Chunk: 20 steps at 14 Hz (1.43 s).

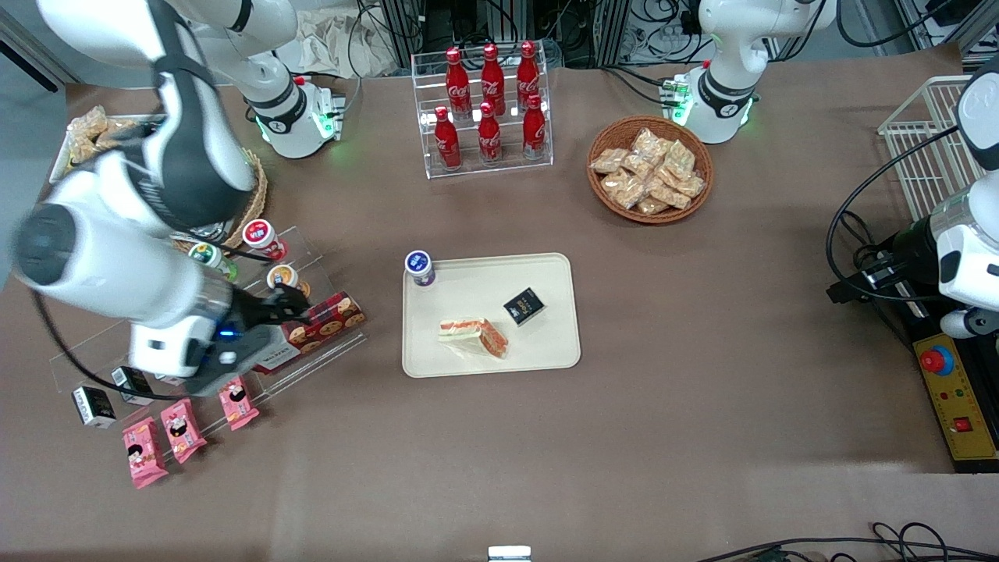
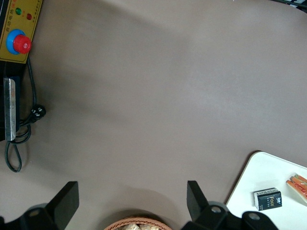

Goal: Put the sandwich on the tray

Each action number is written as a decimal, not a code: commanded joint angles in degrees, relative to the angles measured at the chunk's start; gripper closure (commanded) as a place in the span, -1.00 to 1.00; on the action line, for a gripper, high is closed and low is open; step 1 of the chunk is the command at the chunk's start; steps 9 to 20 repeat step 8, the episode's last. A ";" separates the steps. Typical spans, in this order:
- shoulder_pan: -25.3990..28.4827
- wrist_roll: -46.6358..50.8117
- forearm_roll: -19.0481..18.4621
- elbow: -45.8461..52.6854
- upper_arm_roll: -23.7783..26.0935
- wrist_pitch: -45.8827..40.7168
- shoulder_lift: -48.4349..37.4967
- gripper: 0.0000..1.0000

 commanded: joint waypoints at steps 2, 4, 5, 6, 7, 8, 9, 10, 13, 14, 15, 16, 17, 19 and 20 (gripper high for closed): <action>-1.70 1.76 2.93 -0.80 -6.66 -4.66 -3.08 -0.98; -1.61 2.45 2.15 -0.02 -10.27 -7.03 -4.04 -0.98; -1.61 3.59 1.27 0.68 -11.76 -8.78 -4.14 -0.98; -1.61 5.78 -0.13 0.86 -12.47 -10.37 -4.49 -0.98; -1.44 8.76 -2.06 0.87 -12.48 -11.17 -5.10 -0.98; -1.18 12.27 -3.56 0.87 -12.22 -11.26 -6.15 -0.98; -1.18 12.27 -3.56 0.87 -12.22 -11.26 -6.15 -0.98; -1.18 12.27 -3.56 0.87 -12.22 -11.26 -6.15 -0.98; -1.18 12.27 -3.56 0.87 -12.22 -11.26 -6.15 -0.98; -1.18 12.27 -3.56 0.87 -12.22 -11.26 -6.15 -0.98; -1.18 12.27 -3.56 0.87 -12.22 -11.26 -6.15 -0.98; -1.18 12.27 -3.56 0.87 -12.22 -11.26 -6.15 -0.98; -1.18 12.27 -3.56 0.87 -12.22 -11.26 -6.15 -0.98; -1.18 12.27 -3.56 0.87 -12.22 -11.26 -6.15 -0.98; -1.18 12.27 -3.56 0.87 -12.22 -11.26 -6.15 -0.98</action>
